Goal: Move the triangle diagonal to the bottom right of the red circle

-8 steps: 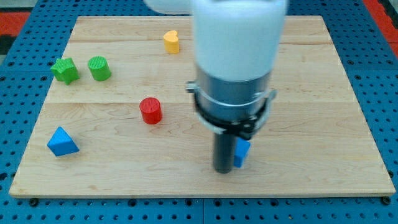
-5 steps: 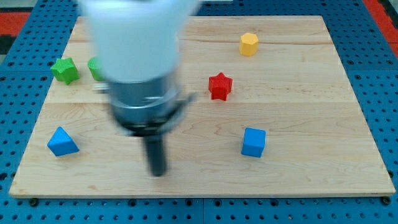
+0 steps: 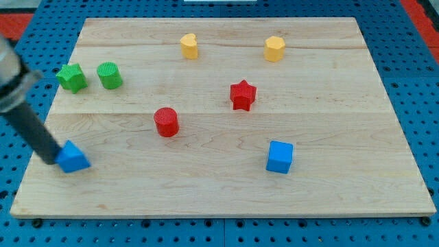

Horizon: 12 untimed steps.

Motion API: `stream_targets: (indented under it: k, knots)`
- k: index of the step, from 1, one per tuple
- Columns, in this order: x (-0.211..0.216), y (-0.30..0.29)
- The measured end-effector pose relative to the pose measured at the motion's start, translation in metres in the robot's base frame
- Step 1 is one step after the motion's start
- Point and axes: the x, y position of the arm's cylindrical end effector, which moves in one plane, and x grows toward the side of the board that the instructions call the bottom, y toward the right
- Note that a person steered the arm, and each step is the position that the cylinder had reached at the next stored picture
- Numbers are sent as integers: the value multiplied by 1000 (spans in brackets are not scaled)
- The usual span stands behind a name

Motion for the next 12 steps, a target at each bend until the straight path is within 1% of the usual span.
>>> stream_targets:
  k: [1,2,3,4,5,6,8,9,12]
  knots:
    - [1,57]
    - [1,97]
    - [1,118]
    - [1,100]
    - [4,106]
    - [4,121]
    - [25,149]
    - [26,152]
    - [9,141]
